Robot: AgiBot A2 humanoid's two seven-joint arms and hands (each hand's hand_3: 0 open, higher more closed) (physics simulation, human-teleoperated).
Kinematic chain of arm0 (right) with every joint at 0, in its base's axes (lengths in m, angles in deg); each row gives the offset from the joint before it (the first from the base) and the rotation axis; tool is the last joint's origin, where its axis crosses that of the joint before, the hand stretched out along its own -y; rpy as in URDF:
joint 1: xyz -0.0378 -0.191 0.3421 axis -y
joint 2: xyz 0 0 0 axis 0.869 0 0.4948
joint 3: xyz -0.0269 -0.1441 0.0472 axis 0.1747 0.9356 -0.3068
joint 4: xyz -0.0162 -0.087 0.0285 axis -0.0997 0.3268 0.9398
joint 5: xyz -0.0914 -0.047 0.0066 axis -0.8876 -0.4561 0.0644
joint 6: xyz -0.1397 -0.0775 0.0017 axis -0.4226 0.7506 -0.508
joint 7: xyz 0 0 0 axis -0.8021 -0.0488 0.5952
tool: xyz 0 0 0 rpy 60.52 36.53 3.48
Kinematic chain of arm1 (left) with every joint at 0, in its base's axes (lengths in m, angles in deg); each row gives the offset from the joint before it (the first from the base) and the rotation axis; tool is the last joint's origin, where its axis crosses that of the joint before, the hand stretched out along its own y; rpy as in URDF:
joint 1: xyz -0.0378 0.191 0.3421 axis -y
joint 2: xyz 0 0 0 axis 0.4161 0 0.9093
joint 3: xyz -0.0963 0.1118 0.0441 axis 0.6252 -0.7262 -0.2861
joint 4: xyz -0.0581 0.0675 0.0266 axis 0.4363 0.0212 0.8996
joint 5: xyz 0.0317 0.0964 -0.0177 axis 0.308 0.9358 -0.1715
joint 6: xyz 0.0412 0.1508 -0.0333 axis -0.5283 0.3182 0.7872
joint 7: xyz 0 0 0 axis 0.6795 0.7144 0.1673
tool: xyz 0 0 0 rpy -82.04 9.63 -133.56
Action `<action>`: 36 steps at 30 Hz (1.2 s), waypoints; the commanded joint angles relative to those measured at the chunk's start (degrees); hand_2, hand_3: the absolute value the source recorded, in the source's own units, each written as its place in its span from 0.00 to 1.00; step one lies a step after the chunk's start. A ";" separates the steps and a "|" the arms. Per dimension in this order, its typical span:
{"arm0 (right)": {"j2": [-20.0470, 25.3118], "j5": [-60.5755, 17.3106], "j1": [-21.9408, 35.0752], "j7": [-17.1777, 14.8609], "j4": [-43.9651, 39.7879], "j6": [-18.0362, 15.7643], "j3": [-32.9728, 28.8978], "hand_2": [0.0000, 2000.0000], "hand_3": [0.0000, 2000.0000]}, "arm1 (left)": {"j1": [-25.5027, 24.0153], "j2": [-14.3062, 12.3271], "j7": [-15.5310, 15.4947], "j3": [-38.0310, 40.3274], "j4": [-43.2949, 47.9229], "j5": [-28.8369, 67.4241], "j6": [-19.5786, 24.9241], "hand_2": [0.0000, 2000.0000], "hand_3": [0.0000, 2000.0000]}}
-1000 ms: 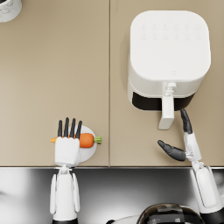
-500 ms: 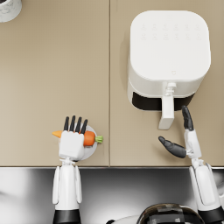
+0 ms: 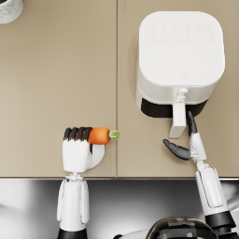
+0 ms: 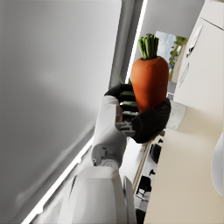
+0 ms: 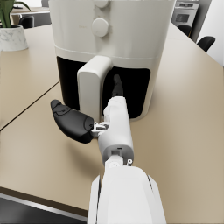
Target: Pick up the carrot and place it into the air fryer
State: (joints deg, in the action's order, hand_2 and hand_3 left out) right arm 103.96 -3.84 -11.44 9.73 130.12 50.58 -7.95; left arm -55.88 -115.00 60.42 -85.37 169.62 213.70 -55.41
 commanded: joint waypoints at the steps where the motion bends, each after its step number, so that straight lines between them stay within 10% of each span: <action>1: 0.28 0.00 0.57 0.00 -1.50 0.00 0.67 0.00 0.00 | 1.58 -0.03 0.09 0.49 3.76 -2.50 -0.06 1.00 1.00; 9: 1.85 -0.07 2.98 -0.05 -0.02 2.77 5.27 0.00 0.00 | 1.45 -0.30 0.33 1.42 5.92 -10.72 -0.34 1.00 1.00; 10: 1.46 -0.10 2.29 -0.07 1.16 3.68 5.09 0.68 0.16 | 1.35 -0.34 0.33 1.52 5.45 -10.89 -0.35 1.00 1.00; 11: 1.68 -0.11 2.99 -0.10 0.60 5.27 4.90 1.00 0.33 | 1.07 -0.38 0.36 1.26 5.35 -11.02 -0.33 1.00 1.00; 15: 3.03 -0.10 5.89 -0.42 -2.03 9.22 5.97 1.00 0.98 | 0.24 -0.54 0.39 0.91 4.08 -11.24 -0.29 1.00 1.00; 19: 1.46 -0.29 5.94 -0.20 -0.95 3.05 11.99 1.00 1.00 | 0.99 -0.67 0.37 -0.18 3.55 -11.31 -0.19 1.00 1.00; 28: -20.16 -0.32 0.28 1.46 21.03 -5.57 27.07 1.00 1.00 | 10.06 -3.20 0.40 -7.55 0.95 -11.34 -0.23 1.00 1.00; 33: -27.32 -0.24 1.91 1.82 26.76 -3.34 35.83 1.00 1.00 | 19.29 -9.75 0.42 -13.44 -3.03 -11.34 -0.14 1.00 1.00; 35: -22.15 -0.22 -5.93 1.70 28.53 -2.89 27.64 1.00 1.00 | 22.73 -13.11 0.42 -16.35 -5.31 -11.34 -0.18 1.00 1.00; 36: -27.11 -0.21 -0.35 1.35 29.42 -3.03 35.80 1.00 1.00 | 24.20 -14.44 0.42 -17.64 -7.11 -11.34 -0.23 1.00 1.00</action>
State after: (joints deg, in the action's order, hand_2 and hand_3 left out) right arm 68.58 -4.02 -13.44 11.13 154.15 48.29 19.92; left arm -36.81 -125.75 60.82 -99.85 165.33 202.35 -55.67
